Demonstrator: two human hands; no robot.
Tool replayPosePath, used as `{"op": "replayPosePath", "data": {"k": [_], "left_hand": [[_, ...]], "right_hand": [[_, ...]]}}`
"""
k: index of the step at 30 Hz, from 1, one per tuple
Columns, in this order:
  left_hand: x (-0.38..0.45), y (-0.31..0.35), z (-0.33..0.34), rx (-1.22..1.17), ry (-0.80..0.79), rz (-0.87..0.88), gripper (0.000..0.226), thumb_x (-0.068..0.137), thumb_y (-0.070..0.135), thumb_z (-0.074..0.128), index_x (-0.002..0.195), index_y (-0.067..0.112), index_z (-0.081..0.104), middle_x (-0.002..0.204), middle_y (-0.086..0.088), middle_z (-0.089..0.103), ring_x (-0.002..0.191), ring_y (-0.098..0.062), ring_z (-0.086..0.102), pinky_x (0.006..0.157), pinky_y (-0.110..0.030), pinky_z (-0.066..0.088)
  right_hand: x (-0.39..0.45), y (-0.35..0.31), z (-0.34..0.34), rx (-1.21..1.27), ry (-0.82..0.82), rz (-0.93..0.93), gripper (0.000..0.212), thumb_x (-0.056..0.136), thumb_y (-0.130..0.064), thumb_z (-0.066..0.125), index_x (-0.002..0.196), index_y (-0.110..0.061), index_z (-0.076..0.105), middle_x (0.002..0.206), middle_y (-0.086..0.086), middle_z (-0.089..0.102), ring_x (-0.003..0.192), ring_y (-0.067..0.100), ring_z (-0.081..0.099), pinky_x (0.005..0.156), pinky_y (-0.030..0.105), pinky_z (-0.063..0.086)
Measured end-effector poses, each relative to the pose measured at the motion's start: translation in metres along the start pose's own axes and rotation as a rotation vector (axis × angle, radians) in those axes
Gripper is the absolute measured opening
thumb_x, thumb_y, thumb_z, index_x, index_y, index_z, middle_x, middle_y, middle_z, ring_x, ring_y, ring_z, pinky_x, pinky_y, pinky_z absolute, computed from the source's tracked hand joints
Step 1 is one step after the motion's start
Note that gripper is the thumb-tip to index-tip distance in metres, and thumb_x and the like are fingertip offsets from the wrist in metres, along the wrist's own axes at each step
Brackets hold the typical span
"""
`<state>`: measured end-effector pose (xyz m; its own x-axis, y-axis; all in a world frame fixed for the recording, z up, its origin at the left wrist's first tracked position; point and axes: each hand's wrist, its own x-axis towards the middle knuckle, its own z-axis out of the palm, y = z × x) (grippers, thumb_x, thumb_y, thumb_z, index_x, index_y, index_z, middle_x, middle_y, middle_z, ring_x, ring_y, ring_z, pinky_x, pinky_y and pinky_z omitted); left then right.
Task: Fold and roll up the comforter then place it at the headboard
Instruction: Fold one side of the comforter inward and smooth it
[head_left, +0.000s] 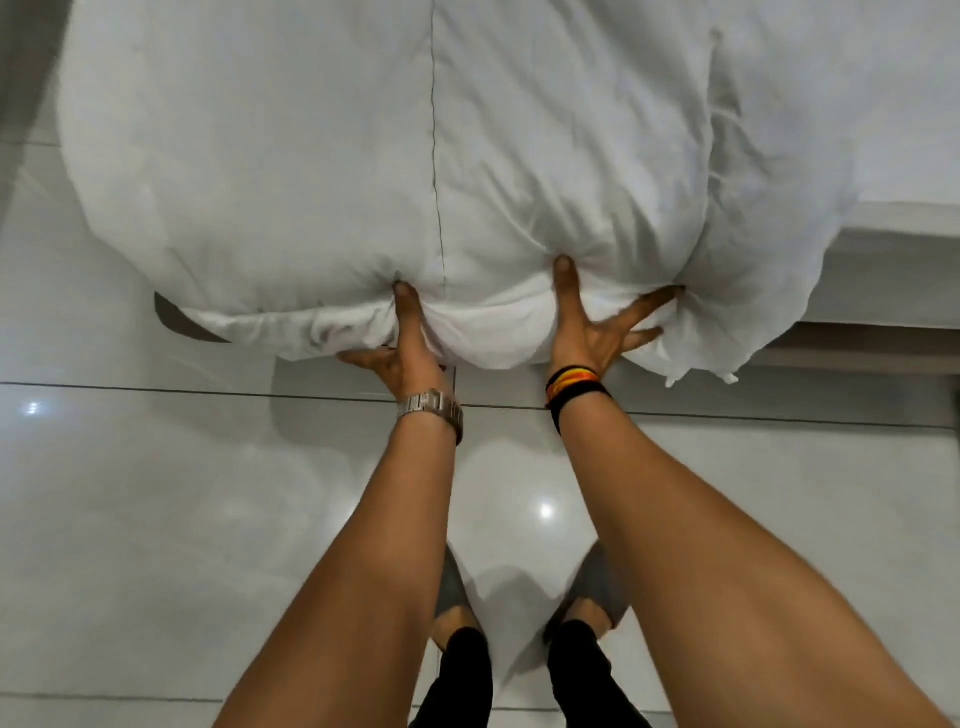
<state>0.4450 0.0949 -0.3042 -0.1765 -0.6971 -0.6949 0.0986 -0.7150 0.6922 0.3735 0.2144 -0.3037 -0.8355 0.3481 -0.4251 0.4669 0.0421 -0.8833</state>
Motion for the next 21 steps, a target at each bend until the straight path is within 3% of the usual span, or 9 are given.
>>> {"op": "replayPosePath", "data": {"k": [2,3,7,10,12,15,18,21], "left_hand": [[-0.003,0.002,0.002,-0.152,-0.078,-0.025,0.093,0.059,0.041,0.096,0.14,0.019,0.056,0.128,0.0,0.073,0.11,-0.023,0.074,0.086,-0.042,0.063],[-0.006,0.005,0.003,-0.189,-0.133,-0.045,0.074,0.065,0.036,0.094,0.131,0.018,0.066,0.122,-0.002,0.077,0.108,-0.024,0.075,0.085,-0.043,0.063],[-0.017,0.019,0.011,-0.234,-0.306,-0.142,0.051,0.087,0.03,0.077,0.135,0.014,0.067,0.132,-0.009,0.071,0.124,-0.033,0.067,0.108,-0.058,0.05],[-0.019,0.027,0.018,-0.271,-0.458,-0.191,0.021,0.094,0.03,0.063,0.102,0.021,0.081,0.114,-0.004,0.076,0.109,-0.027,0.07,0.115,-0.053,0.044],[-0.021,0.03,0.018,-0.316,-0.513,-0.219,0.016,0.089,0.027,0.064,0.089,0.023,0.08,0.105,-0.002,0.076,0.107,-0.027,0.068,0.116,-0.051,0.043],[-0.025,0.031,0.015,-0.343,-0.576,-0.222,0.018,0.09,0.025,0.061,0.099,0.021,0.076,0.107,-0.004,0.075,0.109,-0.028,0.067,0.112,-0.049,0.046],[-0.035,0.035,0.012,-0.295,-0.561,-0.192,0.02,0.096,0.021,0.055,0.105,0.02,0.072,0.108,-0.006,0.074,0.107,-0.029,0.066,0.109,-0.051,0.047],[-0.044,0.045,0.008,-0.241,-0.52,-0.163,0.027,0.097,0.019,0.055,0.085,0.022,0.079,0.096,-0.004,0.077,0.09,-0.025,0.073,0.096,-0.047,0.054]], "right_hand": [[0.002,-0.003,0.007,0.05,0.033,0.017,0.147,0.058,-0.064,0.095,0.161,-0.055,-0.01,0.173,0.005,-0.016,0.16,0.027,0.01,0.12,0.045,0.03],[0.002,-0.005,0.009,0.062,0.038,0.033,0.148,0.057,-0.064,0.095,0.16,-0.055,-0.011,0.173,0.005,-0.013,0.159,0.028,0.012,0.121,0.047,0.03],[0.004,-0.012,0.009,0.068,0.003,0.071,0.152,0.054,-0.067,0.094,0.158,-0.056,-0.016,0.173,0.015,-0.001,0.159,0.033,0.016,0.123,0.058,0.031],[0.005,-0.013,0.009,0.041,-0.036,0.102,0.151,0.058,-0.068,0.092,0.158,-0.054,-0.02,0.174,0.012,-0.008,0.161,0.031,0.008,0.123,0.057,0.025],[0.006,-0.013,0.01,0.012,-0.056,0.152,0.15,0.059,-0.07,0.091,0.158,-0.054,-0.022,0.174,0.011,-0.015,0.161,0.033,0.007,0.123,0.059,0.023],[0.008,-0.016,0.011,0.017,-0.058,0.189,0.151,0.057,-0.072,0.09,0.157,-0.056,-0.021,0.173,0.015,-0.014,0.158,0.04,0.019,0.12,0.06,0.029],[0.001,-0.018,0.014,0.108,-0.056,0.212,0.154,0.052,-0.071,0.092,0.158,-0.056,-0.019,0.173,0.017,-0.001,0.155,0.038,0.025,0.119,0.06,0.033],[-0.016,-0.021,0.012,0.259,-0.074,0.19,0.15,0.057,-0.06,0.097,0.161,-0.055,-0.011,0.171,0.003,0.019,0.151,0.028,0.036,0.12,0.057,0.038]]}}
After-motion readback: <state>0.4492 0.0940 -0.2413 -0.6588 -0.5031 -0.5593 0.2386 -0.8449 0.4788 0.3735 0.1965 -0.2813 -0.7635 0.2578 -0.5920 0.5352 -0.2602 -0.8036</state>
